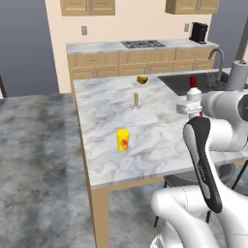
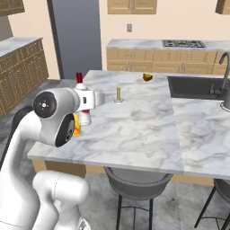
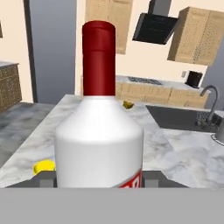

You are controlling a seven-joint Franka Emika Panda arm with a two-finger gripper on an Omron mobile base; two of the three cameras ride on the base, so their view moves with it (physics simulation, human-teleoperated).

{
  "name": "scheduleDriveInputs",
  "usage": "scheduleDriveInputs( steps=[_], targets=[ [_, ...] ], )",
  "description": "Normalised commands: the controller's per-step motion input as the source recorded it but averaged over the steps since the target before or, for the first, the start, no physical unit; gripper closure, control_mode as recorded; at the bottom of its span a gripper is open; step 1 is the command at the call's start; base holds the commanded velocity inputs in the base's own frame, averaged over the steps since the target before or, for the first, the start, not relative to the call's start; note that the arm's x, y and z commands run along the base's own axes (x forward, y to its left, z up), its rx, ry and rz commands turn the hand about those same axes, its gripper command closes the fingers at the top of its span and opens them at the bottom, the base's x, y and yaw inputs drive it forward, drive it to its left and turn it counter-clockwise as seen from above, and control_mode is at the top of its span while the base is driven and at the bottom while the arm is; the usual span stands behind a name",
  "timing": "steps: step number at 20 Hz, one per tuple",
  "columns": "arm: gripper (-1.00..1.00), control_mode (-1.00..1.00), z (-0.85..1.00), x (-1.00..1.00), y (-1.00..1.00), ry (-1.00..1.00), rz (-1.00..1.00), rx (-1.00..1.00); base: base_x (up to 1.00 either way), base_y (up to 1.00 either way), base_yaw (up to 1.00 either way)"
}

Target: Open the cabinet directly in front. Then move the liquor and the cup to the dining counter with the candle on it.

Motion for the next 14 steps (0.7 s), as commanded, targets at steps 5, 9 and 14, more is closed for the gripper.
scheduleDriveInputs(
  steps=[5,9,14],
  targets=[
    [1.00,-1.00,-0.03,0.14,-0.01,0.18,0.09,0.00,0.00,0.00,0.00],
    [1.00,-1.00,-0.15,0.00,-0.04,0.13,0.07,0.00,0.00,0.00,0.00],
    [1.00,-1.00,-0.58,-0.06,-0.06,0.17,0.07,0.00,0.00,0.00,0.00]
  ],
)
